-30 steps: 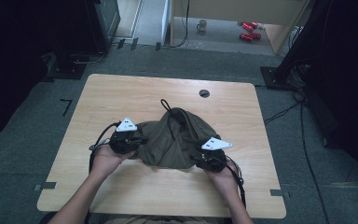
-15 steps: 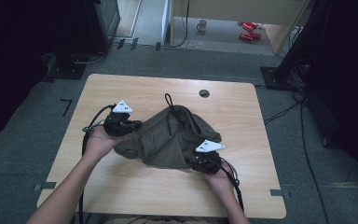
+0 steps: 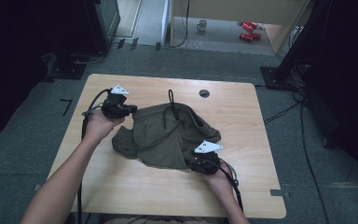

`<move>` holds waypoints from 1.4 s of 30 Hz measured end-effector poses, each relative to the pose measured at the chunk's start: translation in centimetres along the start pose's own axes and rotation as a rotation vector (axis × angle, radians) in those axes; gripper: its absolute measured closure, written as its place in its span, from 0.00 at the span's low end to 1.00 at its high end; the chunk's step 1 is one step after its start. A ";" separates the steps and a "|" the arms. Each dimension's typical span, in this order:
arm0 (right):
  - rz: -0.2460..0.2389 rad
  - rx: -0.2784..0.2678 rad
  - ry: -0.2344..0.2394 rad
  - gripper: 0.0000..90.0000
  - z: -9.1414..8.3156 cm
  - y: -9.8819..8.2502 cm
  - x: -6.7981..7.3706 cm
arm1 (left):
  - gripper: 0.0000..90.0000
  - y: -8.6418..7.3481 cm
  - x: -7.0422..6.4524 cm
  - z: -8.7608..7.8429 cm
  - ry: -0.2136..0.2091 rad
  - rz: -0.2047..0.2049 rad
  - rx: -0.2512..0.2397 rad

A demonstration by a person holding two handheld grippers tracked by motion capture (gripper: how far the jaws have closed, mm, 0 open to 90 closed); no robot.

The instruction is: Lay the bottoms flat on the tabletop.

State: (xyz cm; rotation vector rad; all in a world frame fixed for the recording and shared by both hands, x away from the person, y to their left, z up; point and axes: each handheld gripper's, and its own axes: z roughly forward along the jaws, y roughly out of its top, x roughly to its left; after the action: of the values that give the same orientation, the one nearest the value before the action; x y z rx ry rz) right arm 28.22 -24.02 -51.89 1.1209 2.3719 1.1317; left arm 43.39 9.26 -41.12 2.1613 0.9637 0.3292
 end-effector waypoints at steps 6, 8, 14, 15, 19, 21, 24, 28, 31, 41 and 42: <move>0.005 -0.015 -0.008 0.62 0.0 -0.2 0.2 | 1.00 1.0 1.4 1.0 0.014 -0.012 0.016; 0.015 -0.029 -0.016 0.63 -0.1 -0.5 0.4 | 1.00 1.3 1.8 1.2 0.000 -0.036 -0.006; -0.018 -0.009 -0.018 0.66 -0.7 -0.9 1.1 | 1.00 2.3 2.4 1.2 0.011 -0.030 -0.017; -0.011 -0.005 -0.011 0.66 -0.8 -0.9 1.0 | 1.00 2.4 2.6 1.2 0.016 -0.030 -0.009; -0.002 0.004 0.005 0.66 -1.1 -1.0 1.0 | 1.00 2.9 3.5 1.2 0.020 -0.047 -0.012; -0.003 0.017 0.023 0.66 -1.4 -1.1 1.1 | 1.00 2.9 3.9 1.3 0.025 -0.060 -0.039; 0.004 0.038 0.070 0.66 -2.1 -1.4 0.9 | 1.00 3.1 4.6 1.6 0.039 -0.066 -0.021; 0.004 0.041 0.085 0.67 -2.3 -1.6 0.5 | 1.00 3.3 5.6 2.2 0.077 -0.080 -0.022; 0.008 0.040 0.087 0.67 -2.4 -1.6 0.3 | 1.00 3.3 6.3 2.3 0.091 -0.093 -0.038; -0.012 0.033 0.070 0.65 -2.2 -1.5 0.3 | 0.90 2.4 5.8 1.9 0.055 -0.062 -0.006; -0.016 0.035 0.067 0.64 -2.2 -1.5 0.4 | 0.89 2.4 5.7 1.7 0.037 -0.070 -0.015</move>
State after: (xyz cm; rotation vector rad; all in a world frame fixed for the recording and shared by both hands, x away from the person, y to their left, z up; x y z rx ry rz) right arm 26.03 -25.49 -51.58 1.0898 2.4559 1.1443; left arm 49.40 11.44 -40.92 2.1089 1.0513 0.3433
